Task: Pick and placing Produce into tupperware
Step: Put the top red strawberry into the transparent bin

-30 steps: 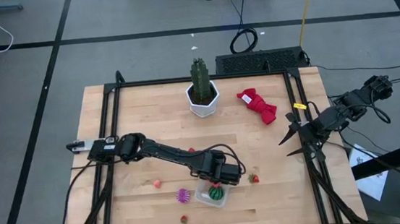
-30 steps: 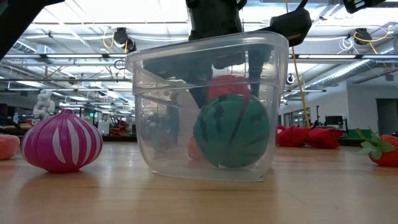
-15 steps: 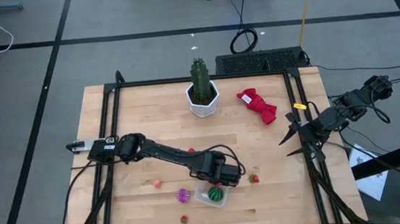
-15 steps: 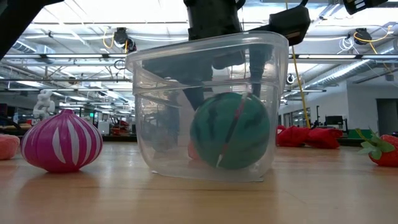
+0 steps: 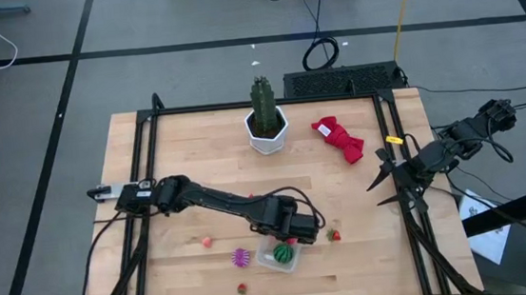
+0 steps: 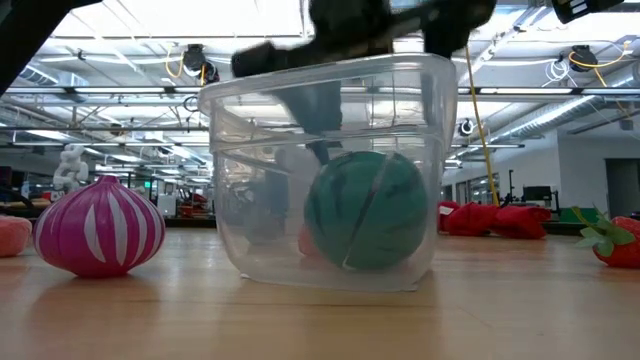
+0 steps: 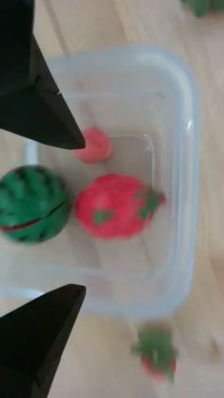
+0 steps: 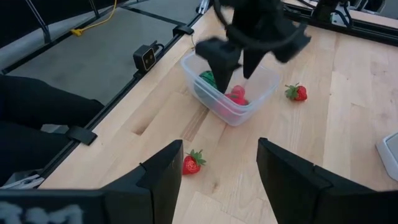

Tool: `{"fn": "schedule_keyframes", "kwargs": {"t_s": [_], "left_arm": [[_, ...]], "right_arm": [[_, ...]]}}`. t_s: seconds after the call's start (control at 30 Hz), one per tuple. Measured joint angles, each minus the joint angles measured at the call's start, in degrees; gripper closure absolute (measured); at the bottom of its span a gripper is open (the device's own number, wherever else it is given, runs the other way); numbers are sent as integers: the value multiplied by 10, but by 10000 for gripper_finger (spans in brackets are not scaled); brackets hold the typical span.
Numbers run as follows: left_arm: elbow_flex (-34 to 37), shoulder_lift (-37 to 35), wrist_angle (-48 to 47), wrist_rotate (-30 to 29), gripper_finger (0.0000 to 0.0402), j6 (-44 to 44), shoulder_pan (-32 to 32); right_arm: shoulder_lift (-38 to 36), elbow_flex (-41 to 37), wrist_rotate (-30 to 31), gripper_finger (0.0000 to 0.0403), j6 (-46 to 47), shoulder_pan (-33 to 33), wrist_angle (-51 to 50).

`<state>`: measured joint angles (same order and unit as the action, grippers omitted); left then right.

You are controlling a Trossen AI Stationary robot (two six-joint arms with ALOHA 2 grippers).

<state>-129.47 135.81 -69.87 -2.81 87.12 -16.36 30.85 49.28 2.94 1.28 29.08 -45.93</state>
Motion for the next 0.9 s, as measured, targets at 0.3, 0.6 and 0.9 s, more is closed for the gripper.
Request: {"fn": "schedule_keyframes", "kwargs": {"t_s": [0.3, 0.6, 0.9], "left_arm": [[-44, -72, -67, -48, 21, 50, -27], [-32, -113, -203, -151, 19, 176, -105], [82, -125, -198, -139, 20, 184, -87]], "right_arm": [[0, 0, 0, 206, 10, 0, -9], [0, 0, 0, 206, 10, 0, -20], [0, 0, 0, 206, 7, 0, 3]]}}
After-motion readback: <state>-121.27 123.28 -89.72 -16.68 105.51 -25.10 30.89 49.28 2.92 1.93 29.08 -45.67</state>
